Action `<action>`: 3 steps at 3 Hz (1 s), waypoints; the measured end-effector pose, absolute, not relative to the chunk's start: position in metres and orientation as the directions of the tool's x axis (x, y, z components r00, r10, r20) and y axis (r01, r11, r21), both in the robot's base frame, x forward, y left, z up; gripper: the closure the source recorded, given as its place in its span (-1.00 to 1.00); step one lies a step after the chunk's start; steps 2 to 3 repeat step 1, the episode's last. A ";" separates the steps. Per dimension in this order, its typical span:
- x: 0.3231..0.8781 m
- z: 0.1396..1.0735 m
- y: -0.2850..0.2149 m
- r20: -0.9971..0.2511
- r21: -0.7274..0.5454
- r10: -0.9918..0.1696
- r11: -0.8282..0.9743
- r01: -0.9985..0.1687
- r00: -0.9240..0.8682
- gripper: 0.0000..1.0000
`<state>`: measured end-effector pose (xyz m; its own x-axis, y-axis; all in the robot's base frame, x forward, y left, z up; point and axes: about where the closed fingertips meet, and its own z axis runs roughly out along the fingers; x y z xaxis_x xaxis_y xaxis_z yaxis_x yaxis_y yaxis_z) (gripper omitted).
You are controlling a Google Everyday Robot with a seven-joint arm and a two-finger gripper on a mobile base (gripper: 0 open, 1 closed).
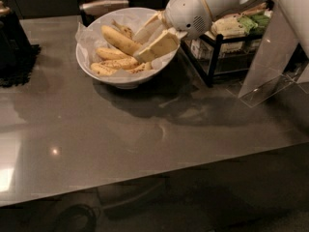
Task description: Pick banana from white bowl
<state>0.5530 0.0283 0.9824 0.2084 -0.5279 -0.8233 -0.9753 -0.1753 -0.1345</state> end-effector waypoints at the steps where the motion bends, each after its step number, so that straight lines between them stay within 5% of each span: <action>1: 0.504 1.018 0.048 -0.907 -0.233 -0.324 -0.147 -0.961 0.270 1.00; 3: 0.504 1.018 0.048 -0.907 -0.233 -0.324 -0.147 -0.961 0.270 1.00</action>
Offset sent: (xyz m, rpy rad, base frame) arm 0.0000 0.0000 0.0000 0.0000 0.0000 0.0000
